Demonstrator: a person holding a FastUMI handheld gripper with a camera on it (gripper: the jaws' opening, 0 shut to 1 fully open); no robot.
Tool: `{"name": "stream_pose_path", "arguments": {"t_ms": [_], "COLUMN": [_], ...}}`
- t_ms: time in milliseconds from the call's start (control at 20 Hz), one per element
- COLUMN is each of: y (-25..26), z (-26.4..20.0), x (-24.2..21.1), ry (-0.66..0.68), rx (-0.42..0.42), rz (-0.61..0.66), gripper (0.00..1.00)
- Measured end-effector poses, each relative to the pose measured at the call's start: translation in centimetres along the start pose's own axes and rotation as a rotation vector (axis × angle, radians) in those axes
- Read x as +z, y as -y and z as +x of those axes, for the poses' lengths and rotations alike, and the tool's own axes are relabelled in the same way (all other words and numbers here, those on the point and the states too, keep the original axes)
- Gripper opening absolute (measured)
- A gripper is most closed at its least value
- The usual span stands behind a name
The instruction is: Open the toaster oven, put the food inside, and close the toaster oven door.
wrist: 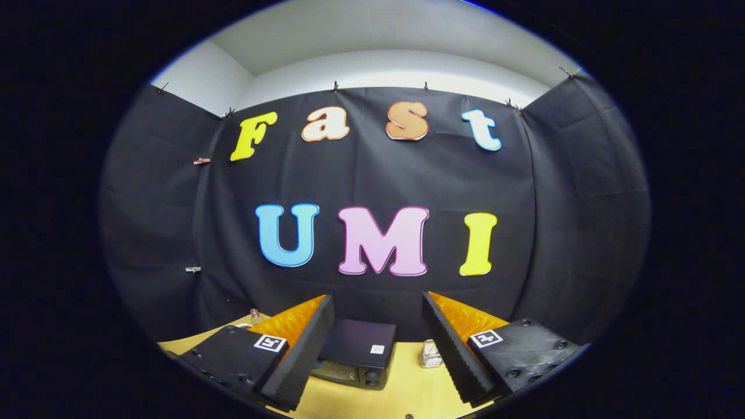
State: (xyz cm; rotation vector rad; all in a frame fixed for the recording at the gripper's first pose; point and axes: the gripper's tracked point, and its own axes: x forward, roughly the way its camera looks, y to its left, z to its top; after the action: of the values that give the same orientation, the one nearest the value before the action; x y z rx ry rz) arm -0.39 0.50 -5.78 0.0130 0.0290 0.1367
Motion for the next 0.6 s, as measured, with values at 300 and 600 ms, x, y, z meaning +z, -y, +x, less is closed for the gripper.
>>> {"name": "stream_pose_path", "arguments": {"t_ms": [300,600], "y": [5.1,8.1], "z": [-0.3,-1.3], "x": [4.2,3.1], "ry": [0.095,0.087], "rx": [-0.039,-0.089], "rz": [0.073,-0.055], "gripper": [0.98,0.97]}}
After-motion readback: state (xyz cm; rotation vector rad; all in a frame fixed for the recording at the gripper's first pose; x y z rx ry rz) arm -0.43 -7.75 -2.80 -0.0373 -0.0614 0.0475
